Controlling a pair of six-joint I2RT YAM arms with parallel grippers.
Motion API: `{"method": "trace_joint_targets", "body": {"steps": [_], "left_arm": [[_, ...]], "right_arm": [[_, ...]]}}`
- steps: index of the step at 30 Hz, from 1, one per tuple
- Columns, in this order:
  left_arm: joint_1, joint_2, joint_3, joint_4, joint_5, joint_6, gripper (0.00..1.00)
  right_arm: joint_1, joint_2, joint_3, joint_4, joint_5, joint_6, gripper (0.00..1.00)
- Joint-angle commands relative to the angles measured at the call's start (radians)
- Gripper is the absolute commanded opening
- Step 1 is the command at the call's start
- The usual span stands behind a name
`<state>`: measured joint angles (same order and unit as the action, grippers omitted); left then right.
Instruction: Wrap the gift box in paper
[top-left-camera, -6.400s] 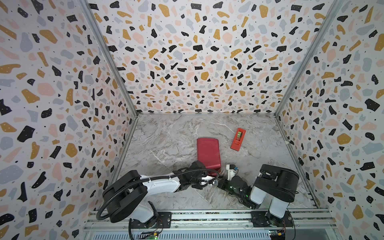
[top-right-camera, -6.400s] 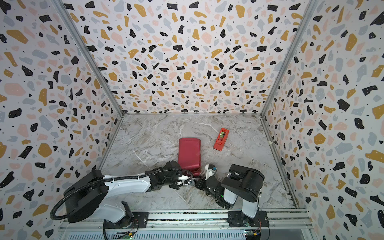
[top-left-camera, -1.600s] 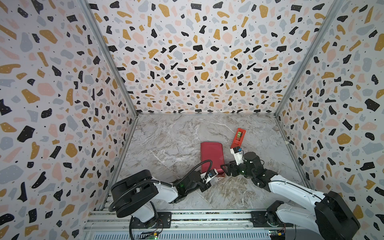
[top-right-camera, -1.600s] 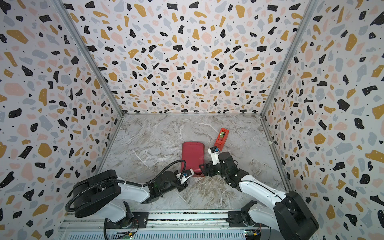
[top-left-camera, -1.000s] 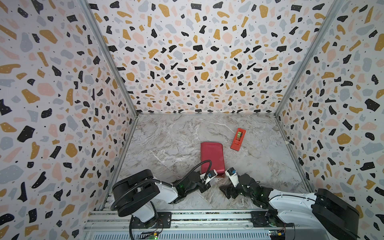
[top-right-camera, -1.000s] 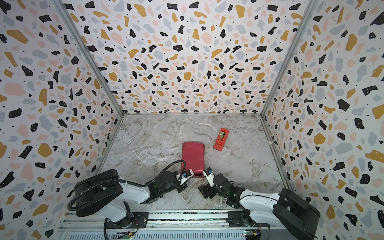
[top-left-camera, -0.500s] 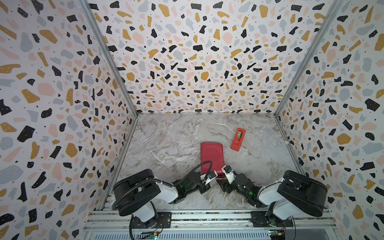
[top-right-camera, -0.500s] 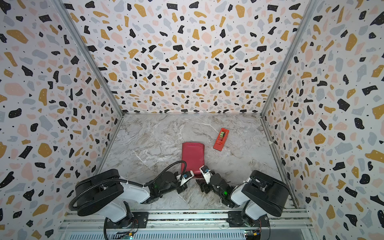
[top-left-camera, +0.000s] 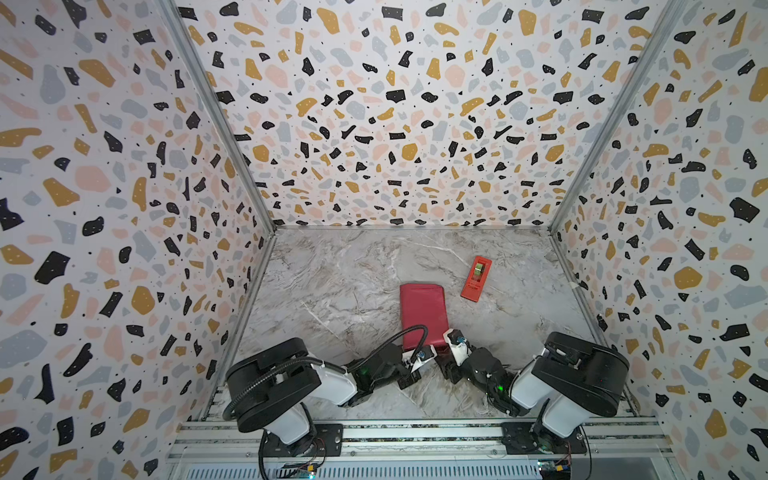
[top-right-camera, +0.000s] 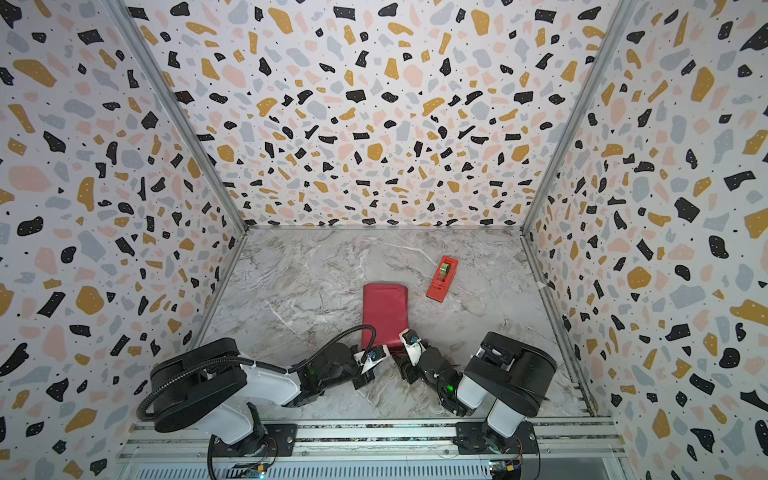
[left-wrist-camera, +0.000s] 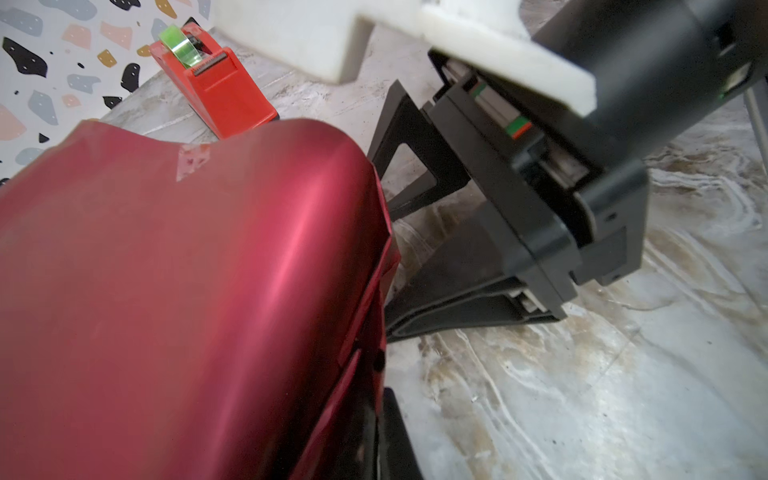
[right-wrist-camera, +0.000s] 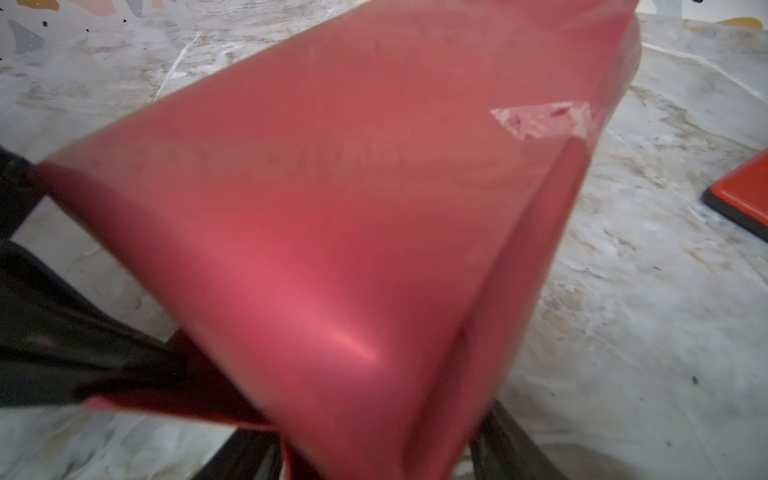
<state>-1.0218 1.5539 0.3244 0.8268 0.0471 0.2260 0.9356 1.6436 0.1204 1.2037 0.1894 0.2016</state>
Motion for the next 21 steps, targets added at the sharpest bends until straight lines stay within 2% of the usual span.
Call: {"method": "trace_joint_targets", "body": {"steps": [1, 13, 18, 21], "left_arm": [[0.003, -0.028, 0.016, 0.002, 0.014, 0.016, 0.15], [0.003, -0.166, -0.002, -0.099, -0.043, 0.071, 0.43], [0.002, -0.289, -0.065, -0.065, -0.112, 0.149, 0.68], [0.003, -0.332, -0.077, -0.056, -0.133, 0.215, 1.0]], "right_arm": [[0.001, -0.002, -0.002, 0.031, 0.022, 0.015, 0.65], [-0.005, 0.004, 0.002, 0.031, 0.016, 0.03, 0.62], [-0.009, 0.009, 0.003, 0.033, 0.012, 0.039, 0.61], [-0.008, 0.007, 0.002, 0.033, 0.008, 0.041, 0.61]]}}
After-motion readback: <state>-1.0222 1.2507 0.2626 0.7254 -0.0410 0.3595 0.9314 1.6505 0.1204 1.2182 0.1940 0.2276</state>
